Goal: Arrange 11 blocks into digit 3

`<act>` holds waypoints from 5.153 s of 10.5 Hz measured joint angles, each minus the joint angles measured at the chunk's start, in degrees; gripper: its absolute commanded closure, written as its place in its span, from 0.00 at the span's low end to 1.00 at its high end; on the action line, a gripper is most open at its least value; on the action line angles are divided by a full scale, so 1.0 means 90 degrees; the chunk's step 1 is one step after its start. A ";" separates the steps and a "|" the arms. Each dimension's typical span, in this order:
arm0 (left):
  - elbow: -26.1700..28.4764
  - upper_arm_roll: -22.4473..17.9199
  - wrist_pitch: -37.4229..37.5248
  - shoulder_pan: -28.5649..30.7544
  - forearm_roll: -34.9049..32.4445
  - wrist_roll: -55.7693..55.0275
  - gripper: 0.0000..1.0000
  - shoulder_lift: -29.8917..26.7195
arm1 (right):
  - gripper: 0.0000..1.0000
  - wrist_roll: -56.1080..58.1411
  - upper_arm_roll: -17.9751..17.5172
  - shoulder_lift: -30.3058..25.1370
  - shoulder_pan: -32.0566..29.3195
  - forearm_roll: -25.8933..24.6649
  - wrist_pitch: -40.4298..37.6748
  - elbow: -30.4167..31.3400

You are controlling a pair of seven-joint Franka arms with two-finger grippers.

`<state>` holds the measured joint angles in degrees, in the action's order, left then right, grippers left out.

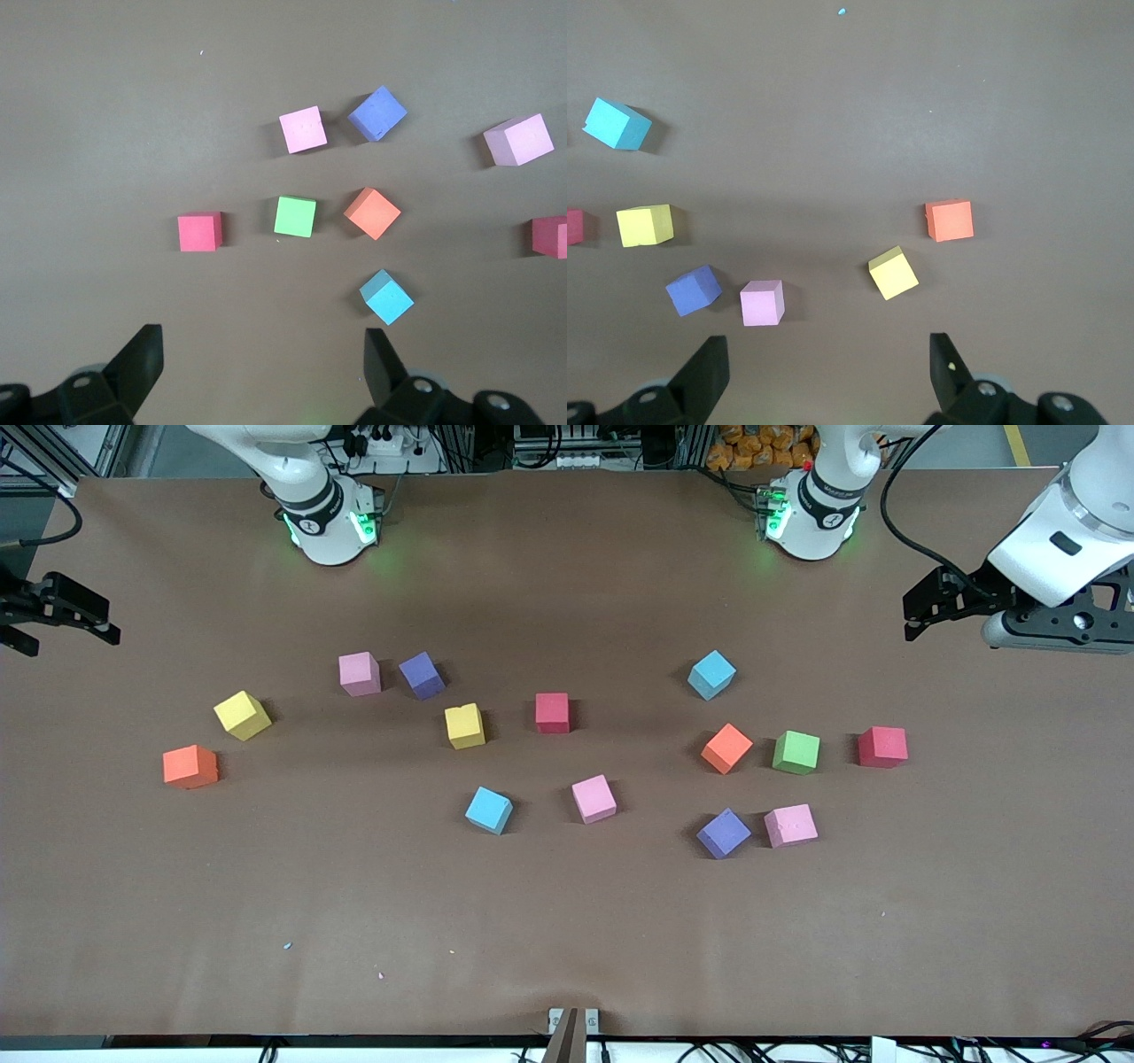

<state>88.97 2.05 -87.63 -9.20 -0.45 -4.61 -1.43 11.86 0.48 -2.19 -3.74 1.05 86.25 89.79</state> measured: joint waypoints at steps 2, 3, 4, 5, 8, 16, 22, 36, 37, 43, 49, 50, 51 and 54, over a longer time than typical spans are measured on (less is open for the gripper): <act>0.0000 0.0000 0.0000 0.0001 0.0000 0.0000 0.00 0.0001 | 0.00 0.0000 0.0000 0.0000 0.0000 0.0000 0.0002 0.0000; -0.0002 -0.0001 0.0000 0.0003 0.0000 0.0000 0.00 0.0001 | 0.00 0.0000 0.0000 0.0000 0.0000 0.0000 0.0002 0.0000; -0.0002 -0.0002 0.0000 0.0004 0.0000 0.0000 0.00 0.0003 | 0.00 0.0000 0.0000 0.0000 0.0000 0.0000 0.0002 0.0000; -0.0002 -0.0002 0.0000 0.0004 0.0000 0.0000 0.00 0.0015 | 0.00 0.0000 0.0000 0.0000 0.0000 0.0000 0.0002 0.0001; -0.0002 -0.0004 0.0000 0.0006 0.0000 0.0000 0.00 0.0070 | 0.00 0.0000 0.0000 0.0000 0.0001 0.0000 0.0002 0.0002; 0.0575 0.0091 -0.0781 -0.0069 0.0006 -0.0922 0.00 0.0754 | 0.00 0.0000 0.0000 0.0021 0.0003 0.0000 0.0072 0.0020; 0.2583 0.0469 -0.2723 -0.0121 0.0010 -0.2375 0.00 0.0902 | 0.00 0.0000 0.0000 0.0048 0.0006 0.0000 0.0233 0.0199; 0.2955 0.0560 -0.5058 -0.0759 -0.0115 -0.6246 0.00 0.3073 | 0.00 -0.0253 -0.0126 0.0044 0.0694 0.0019 0.0174 0.0557; 0.2952 0.0560 -0.5073 -0.0769 -0.0115 -0.6256 0.00 0.3122 | 0.00 -0.0562 -0.0158 0.0053 0.0978 0.0030 0.0354 0.0735; 0.2928 0.0561 -0.5372 -0.1013 -0.0115 -0.6761 1.00 0.3443 | 0.00 -0.1456 -0.0209 0.0269 0.2552 0.0197 0.2880 0.2680; 0.2715 0.0961 -0.4762 -0.1030 -0.0126 -0.6748 1.00 0.2546 | 0.00 -0.1500 -0.0213 0.1013 0.3685 0.0586 0.6207 0.5200; 0.2771 0.1316 -0.4612 -0.1051 -0.0127 -0.6756 1.00 0.2296 | 0.00 -0.1461 -0.0209 0.1009 0.3703 0.0588 0.6122 0.5307; 0.2875 0.1708 -0.4563 -0.1078 -0.0127 -0.6771 1.00 0.2129 | 0.00 -0.1372 -0.0183 0.0999 0.3700 0.0589 0.6043 0.5412; 0.3155 0.2659 -0.4596 -0.1270 -0.0167 -0.6815 1.00 0.2054 | 0.00 -0.1276 -0.0145 0.0994 0.3687 0.0590 0.6053 0.5730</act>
<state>117.37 25.98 -128.99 -20.63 -1.95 -65.94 17.06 0.38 -0.83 6.75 29.45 6.37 140.72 141.37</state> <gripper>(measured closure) 0.374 0.000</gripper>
